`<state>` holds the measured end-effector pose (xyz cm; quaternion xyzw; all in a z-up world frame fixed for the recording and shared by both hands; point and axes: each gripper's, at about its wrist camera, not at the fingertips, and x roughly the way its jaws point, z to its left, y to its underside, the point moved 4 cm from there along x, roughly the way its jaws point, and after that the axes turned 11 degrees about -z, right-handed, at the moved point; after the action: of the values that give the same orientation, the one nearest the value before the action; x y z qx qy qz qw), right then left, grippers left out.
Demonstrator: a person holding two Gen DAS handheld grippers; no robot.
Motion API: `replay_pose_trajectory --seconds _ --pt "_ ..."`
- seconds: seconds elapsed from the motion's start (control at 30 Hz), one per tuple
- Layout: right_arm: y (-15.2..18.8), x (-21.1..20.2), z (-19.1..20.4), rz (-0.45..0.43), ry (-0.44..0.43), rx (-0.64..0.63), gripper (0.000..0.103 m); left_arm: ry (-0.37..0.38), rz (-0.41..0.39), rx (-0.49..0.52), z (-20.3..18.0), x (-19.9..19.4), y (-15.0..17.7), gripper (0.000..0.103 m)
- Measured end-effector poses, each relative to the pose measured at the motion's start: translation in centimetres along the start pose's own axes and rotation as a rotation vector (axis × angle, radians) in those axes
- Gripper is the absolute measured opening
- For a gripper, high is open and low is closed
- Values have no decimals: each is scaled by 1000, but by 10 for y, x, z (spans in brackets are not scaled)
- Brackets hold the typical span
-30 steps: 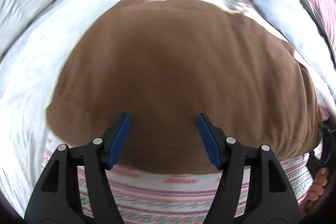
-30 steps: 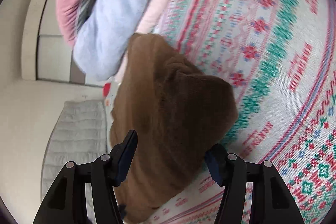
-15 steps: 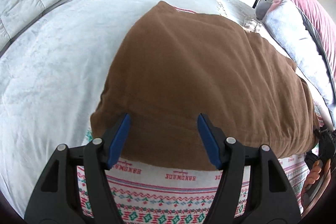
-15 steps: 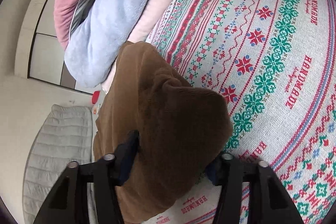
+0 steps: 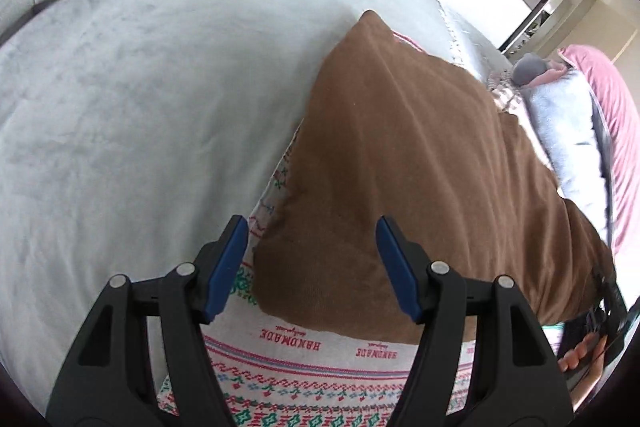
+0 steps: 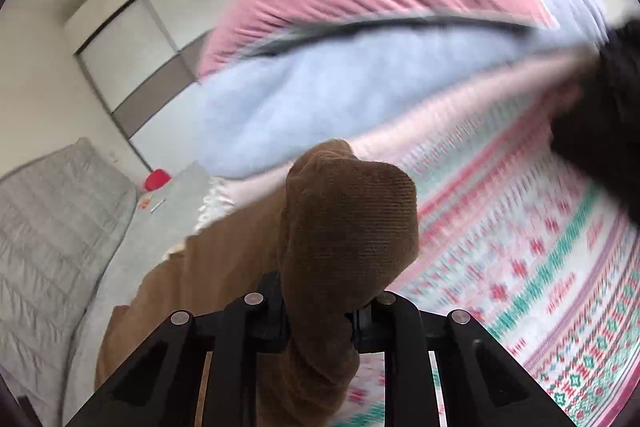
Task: Fold large clothes
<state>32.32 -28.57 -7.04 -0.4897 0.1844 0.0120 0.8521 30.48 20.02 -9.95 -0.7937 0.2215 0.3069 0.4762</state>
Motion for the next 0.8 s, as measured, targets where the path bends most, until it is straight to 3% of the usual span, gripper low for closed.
replay_pose_trajectory --seconds 0.17,0.27,0.4,0.5,0.57,0.63,0.67,0.8 --pt "-15 -25 114 -116 -125 -278 19 54 -29 -129 27 -20 -21 67" --pt "15 -52 199 -188 -270 -543 19 120 -79 -197 38 -38 -36 66" --pt "128 -92 301 -254 -476 -1014 19 89 -131 -207 51 -51 -45 67" --pt "229 -98 334 -188 -591 -1289 19 87 -122 -245 62 -52 -42 67" --pt "293 -95 335 -120 -635 -1463 19 92 -108 -289 74 -49 -40 67" --pt "331 -91 327 -122 -613 -1550 20 92 -100 -320 81 -47 -40 67" --pt "334 -90 325 -134 -601 -1544 20 92 -97 -327 82 -46 -39 67" --pt "306 -82 324 -23 -632 -1394 26 112 -89 -302 76 -47 -39 67"
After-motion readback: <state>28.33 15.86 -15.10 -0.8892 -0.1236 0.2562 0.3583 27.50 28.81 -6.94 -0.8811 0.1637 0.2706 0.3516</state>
